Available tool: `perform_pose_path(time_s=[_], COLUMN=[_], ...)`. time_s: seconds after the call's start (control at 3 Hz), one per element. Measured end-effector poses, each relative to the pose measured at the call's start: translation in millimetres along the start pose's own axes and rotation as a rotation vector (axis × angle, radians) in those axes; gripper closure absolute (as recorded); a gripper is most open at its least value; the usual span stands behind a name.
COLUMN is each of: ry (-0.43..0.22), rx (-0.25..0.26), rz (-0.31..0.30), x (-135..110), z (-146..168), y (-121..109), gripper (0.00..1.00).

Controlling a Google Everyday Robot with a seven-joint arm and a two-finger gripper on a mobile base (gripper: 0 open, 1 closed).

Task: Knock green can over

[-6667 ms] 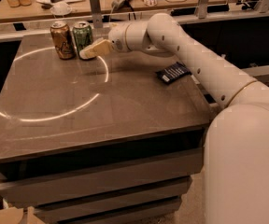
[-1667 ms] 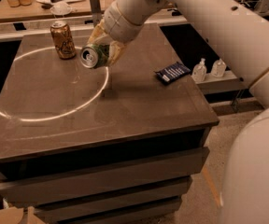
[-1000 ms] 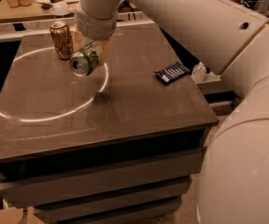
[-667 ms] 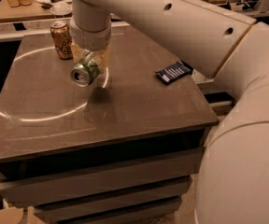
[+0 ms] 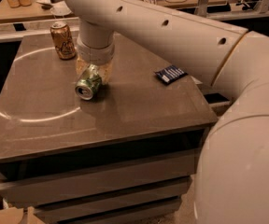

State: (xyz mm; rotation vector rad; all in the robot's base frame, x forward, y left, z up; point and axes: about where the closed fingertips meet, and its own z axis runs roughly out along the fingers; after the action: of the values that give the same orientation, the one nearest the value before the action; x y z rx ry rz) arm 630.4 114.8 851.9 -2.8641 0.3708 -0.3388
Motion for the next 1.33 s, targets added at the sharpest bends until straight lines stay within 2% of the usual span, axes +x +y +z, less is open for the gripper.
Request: perform_pose_path(time_s=[0.33, 0.67, 1.0, 1.33], ry=[-0.026, -0.056, -0.023, 0.008], rx=[0.024, 0.116, 0.232, 0.380], rz=[0.027, 0.102, 0.183, 0.299], x=[10, 32, 65, 83], z=[5, -19, -70, -119], y=[14, 15, 14, 20], gripper=[0.05, 0.00, 0.00, 0.00])
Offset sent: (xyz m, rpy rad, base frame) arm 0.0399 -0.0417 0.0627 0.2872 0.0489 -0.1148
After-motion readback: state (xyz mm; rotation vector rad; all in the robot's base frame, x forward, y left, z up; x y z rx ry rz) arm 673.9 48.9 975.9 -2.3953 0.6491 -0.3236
